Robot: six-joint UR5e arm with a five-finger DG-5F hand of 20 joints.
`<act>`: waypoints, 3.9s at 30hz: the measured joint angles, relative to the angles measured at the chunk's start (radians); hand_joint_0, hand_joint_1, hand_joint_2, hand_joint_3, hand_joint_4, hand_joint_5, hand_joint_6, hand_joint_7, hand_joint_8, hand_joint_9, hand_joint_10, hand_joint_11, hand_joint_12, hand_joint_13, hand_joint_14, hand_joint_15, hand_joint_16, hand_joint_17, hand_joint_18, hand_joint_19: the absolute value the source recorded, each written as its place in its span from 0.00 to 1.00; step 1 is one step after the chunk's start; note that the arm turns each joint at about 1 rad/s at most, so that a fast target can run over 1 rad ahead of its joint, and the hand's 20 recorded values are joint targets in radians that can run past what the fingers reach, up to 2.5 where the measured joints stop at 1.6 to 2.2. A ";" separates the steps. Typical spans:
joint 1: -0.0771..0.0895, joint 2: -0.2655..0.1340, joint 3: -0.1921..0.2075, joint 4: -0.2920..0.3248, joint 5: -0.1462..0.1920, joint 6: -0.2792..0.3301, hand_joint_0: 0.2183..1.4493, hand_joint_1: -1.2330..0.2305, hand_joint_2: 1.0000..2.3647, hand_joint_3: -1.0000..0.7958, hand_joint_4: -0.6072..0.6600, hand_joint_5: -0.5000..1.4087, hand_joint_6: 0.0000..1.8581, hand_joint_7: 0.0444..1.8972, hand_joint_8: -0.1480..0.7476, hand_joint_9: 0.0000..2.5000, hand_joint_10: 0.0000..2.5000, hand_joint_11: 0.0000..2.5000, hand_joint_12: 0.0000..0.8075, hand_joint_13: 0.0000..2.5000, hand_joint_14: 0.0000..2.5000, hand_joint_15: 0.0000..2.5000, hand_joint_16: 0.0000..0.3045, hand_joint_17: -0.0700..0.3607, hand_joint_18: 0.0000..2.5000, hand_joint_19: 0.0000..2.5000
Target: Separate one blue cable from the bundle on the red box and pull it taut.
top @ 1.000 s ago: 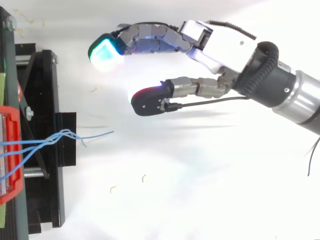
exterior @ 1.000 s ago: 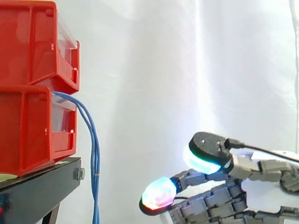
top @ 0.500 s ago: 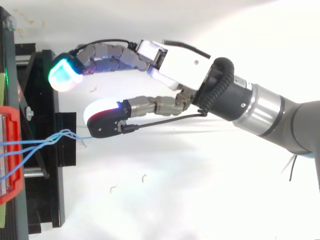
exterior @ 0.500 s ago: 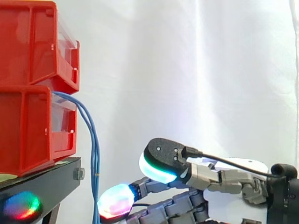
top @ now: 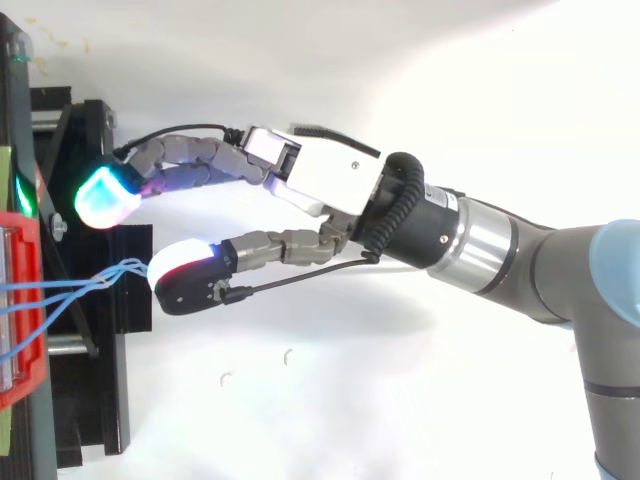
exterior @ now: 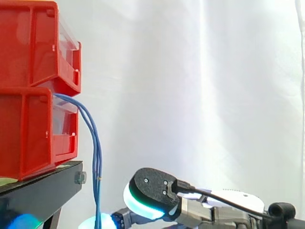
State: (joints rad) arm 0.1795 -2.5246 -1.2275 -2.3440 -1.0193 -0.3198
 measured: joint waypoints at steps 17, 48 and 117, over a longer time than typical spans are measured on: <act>0.022 0.000 0.035 0.002 -0.099 0.013 0.23 0.44 0.00 0.28 0.76 0.20 0.27 0.48 0.54 0.27 0.00 0.10 0.47 0.19 0.00 0.08 0.18 0.45 0.15 0.07; 0.010 0.080 0.076 -0.270 -0.131 0.071 0.30 0.40 0.01 0.35 0.63 0.22 0.28 0.69 0.53 0.30 0.00 0.13 0.45 0.24 0.00 0.11 0.17 0.43 0.22 0.12; -0.011 0.211 0.075 -0.564 -0.134 0.093 0.29 0.42 0.01 0.36 0.62 0.19 0.43 0.54 0.56 0.35 0.00 0.20 0.48 0.30 0.00 0.14 0.16 0.42 0.28 0.15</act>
State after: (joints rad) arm 0.1683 -2.3133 -1.1520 -2.9077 -1.1528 -0.2264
